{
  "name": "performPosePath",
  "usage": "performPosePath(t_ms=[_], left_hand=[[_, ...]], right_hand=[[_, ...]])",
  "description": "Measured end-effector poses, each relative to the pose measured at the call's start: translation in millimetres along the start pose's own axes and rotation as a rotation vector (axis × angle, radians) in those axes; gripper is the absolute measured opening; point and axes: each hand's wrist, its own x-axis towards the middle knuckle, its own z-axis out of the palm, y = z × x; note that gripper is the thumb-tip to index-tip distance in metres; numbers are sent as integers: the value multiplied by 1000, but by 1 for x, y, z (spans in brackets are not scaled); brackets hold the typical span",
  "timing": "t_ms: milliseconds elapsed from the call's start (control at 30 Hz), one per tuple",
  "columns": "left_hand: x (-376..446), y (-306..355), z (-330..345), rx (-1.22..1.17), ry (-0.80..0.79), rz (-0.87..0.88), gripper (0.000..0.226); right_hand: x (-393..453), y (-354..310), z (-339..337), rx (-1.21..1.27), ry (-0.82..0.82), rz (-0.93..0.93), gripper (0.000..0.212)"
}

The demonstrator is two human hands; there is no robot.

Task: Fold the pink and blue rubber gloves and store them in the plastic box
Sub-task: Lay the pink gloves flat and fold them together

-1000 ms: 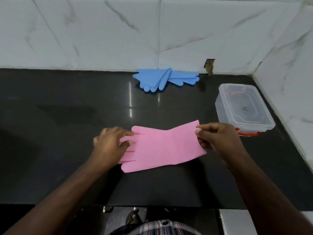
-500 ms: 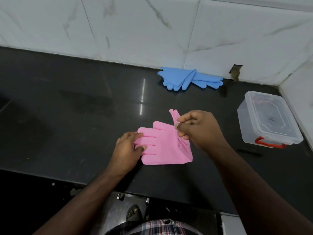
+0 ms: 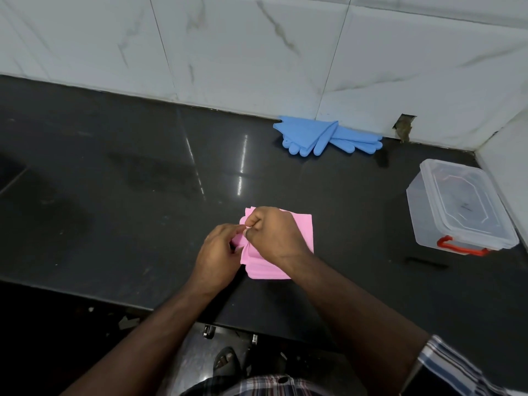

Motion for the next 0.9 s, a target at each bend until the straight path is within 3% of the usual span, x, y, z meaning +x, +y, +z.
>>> performPosePath(t_ms=[200, 267, 367, 500, 800, 900], left_hand=[[1, -11, -10, -108, -20, -76, 41], [1, -15, -14, -118, 1, -87, 46], [0, -14, -16, -126, 50, -103, 37], [-1, -12, -10, -146, 32, -125, 29], [10, -6, -8, -133, 12, -203, 29], [13, -7, -9, -136, -3, -212, 28]], right_hand=[[-2, 5, 7, -39, -90, -22, 12], [-6, 10, -3, 47, -110, -35, 16], [-15, 38, -33, 140, 54, -17, 18], [-27, 93, -63, -140, 305, 97, 23], [-33, 117, -37, -178, 124, -55, 42], [-33, 119, -30, -345, 55, -131, 45]])
